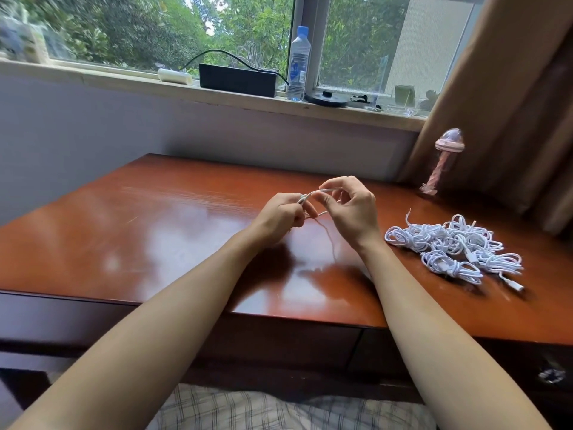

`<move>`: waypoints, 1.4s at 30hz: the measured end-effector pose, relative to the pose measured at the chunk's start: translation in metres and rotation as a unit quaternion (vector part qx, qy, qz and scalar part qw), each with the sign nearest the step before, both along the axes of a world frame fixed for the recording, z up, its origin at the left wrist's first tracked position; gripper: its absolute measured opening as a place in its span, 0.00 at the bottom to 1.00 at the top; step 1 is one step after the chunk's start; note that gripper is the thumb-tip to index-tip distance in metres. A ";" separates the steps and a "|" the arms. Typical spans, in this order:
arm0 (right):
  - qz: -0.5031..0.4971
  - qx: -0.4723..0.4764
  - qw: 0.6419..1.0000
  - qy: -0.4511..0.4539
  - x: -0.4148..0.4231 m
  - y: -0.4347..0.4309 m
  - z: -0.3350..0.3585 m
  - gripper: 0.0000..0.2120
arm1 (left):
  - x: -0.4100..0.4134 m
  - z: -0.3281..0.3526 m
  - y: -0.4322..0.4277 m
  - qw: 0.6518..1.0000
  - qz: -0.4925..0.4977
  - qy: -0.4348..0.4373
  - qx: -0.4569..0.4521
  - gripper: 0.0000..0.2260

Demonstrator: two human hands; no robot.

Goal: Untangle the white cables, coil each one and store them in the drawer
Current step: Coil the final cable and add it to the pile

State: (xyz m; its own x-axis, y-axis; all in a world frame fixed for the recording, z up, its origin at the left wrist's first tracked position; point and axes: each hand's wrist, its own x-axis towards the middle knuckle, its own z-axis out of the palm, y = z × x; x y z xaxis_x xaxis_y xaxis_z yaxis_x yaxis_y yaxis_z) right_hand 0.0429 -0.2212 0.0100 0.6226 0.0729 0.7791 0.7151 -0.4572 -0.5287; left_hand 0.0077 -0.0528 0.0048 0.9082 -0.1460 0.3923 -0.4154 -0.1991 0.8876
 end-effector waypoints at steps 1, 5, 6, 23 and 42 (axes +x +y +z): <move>0.007 -0.002 1.000 0.000 0.000 0.000 -0.001 0.05 | -0.001 0.002 0.000 1.000 -0.005 0.001 -0.019 0.12; 0.032 0.001 0.999 0.010 0.001 0.002 -0.002 0.02 | -0.005 0.006 0.002 0.995 -0.044 0.020 -0.086 0.16; 0.039 0.006 0.999 0.015 0.002 0.002 -0.002 0.04 | -0.004 0.007 0.003 0.993 -0.051 0.032 -0.101 0.17; 0.146 0.067 0.967 0.198 -0.002 0.008 -0.007 0.07 | -0.019 0.020 0.002 0.905 -0.262 0.113 -0.315 0.15; 0.119 -0.193 0.946 0.233 -0.008 0.008 -0.011 0.14 | 0.005 0.016 0.001 0.944 -0.036 -0.013 -0.327 0.12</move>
State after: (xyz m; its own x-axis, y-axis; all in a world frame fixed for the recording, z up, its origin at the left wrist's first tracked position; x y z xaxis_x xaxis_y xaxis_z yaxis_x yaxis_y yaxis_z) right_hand 0.0345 -0.2135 -0.0013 0.8218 0.4771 0.3116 0.5531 -0.5363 -0.6376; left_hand 0.0127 -0.0513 0.0212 0.8944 0.0740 0.4412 -0.4296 0.4167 0.8011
